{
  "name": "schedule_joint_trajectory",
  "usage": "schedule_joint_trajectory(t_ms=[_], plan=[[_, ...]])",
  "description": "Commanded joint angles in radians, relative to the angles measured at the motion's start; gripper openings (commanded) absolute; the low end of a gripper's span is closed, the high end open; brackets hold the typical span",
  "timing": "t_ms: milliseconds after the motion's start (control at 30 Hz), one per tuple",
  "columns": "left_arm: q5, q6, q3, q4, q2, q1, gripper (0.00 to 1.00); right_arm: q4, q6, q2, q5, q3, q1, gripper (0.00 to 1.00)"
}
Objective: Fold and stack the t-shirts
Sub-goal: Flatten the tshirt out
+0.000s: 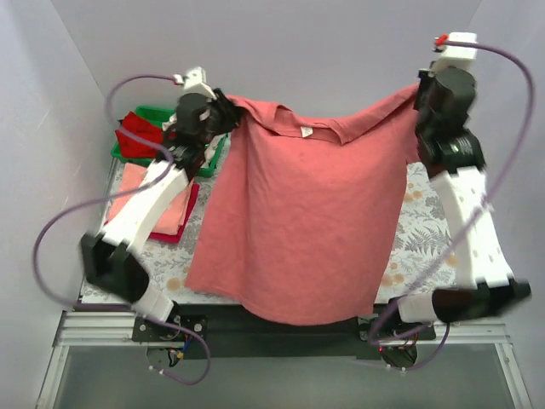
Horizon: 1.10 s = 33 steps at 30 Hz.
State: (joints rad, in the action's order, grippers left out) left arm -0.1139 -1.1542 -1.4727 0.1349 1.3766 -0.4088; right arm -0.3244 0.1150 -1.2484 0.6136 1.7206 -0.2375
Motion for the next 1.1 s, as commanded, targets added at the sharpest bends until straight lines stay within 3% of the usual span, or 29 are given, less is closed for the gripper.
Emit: schedule_joint_trajectory(t_ms=[0, 33, 67, 133, 267, 333, 567, 767, 900, 1067], plan=[[0.031, -0.088, -0.011, 0.199, 0.333, 0.085, 0.37, 0.005, -0.055, -0.231, -0.186, -0.055, 0.154, 0.01], [0.090, -0.093, -0.011, 0.197, 0.379, 0.090, 0.58, 0.005, -0.064, -0.288, -0.274, -0.050, 0.165, 0.10], [0.112, -0.099, 0.012, 0.165, 0.407, 0.090, 0.88, 0.005, -0.058, -0.393, -0.288, -0.043, 0.171, 0.20], [0.213, -0.093, 0.050, 0.100, 0.427, 0.088, 0.91, -0.004, -0.061, -0.482, -0.278, -0.023, 0.173, 0.55], [0.226, -0.076, 0.116, 0.029, 0.383, 0.079, 0.92, -0.007, -0.084, -0.560, -0.281, -0.036, 0.175, 0.86], [0.240, -0.073, 0.133, 0.016, 0.362, 0.076, 0.92, -0.004, -0.107, -0.531, -0.326, -0.084, 0.175, 0.96], [0.298, -0.082, 0.204, -0.023, 0.409, 0.059, 0.93, 0.044, -0.236, -0.355, -0.495, -0.401, 0.150, 0.98], [0.373, -0.119, 0.265, -0.037, 0.449, 0.038, 0.93, 0.157, -0.275, -0.235, -0.606, -0.633, 0.035, 0.98], [0.362, -0.150, 0.377, -0.081, 0.369, -0.027, 0.94, 0.166, -0.255, -0.290, -0.554, -0.569, 0.024, 0.98], [0.329, -0.199, 0.537, -0.129, 0.279, -0.084, 0.94, 0.157, -0.183, -0.517, -0.554, -0.368, 0.043, 0.98]])
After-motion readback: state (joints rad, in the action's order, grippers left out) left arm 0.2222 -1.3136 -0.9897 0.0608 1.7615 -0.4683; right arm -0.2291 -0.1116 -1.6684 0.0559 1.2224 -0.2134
